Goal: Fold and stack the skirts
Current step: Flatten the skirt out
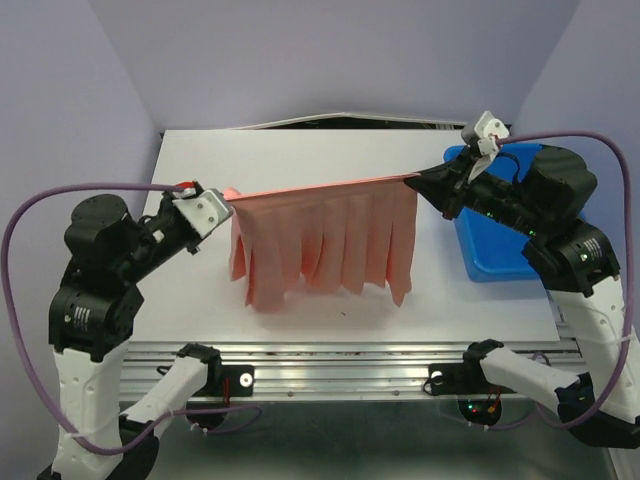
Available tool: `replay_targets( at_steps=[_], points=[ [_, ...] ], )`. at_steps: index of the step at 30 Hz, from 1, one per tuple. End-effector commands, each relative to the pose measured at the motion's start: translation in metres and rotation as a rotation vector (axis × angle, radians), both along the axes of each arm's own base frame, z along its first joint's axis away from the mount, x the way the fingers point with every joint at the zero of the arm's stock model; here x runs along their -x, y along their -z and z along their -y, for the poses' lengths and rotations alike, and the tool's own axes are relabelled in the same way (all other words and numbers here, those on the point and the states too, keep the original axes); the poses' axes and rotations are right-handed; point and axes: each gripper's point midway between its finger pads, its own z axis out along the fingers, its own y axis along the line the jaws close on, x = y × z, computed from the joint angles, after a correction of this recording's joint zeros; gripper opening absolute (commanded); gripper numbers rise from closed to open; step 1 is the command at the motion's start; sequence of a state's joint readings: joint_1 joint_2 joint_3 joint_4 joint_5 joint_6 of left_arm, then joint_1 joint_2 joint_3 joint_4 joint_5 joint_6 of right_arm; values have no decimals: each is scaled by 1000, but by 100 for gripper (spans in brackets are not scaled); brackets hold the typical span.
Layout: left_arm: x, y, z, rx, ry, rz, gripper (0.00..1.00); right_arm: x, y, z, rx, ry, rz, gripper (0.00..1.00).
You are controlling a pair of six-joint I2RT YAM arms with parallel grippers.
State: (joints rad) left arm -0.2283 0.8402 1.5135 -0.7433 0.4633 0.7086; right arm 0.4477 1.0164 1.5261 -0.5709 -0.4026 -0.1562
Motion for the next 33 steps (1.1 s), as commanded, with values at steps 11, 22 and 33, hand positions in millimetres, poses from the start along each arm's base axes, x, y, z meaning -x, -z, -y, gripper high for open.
replay_targets(
  at_steps=[11, 22, 33],
  points=[
    [-15, 62, -41, -68, -238, -176, 0, -60, 47, 54, 99, 352, 12, 1],
    [-190, 188, -19, -18, -392, -474, 13, -219, 198, 64, 304, 684, -51, 3],
    [-297, 157, -28, 149, -515, -456, 93, -300, 191, 69, 315, 807, -73, 82]
  ],
)
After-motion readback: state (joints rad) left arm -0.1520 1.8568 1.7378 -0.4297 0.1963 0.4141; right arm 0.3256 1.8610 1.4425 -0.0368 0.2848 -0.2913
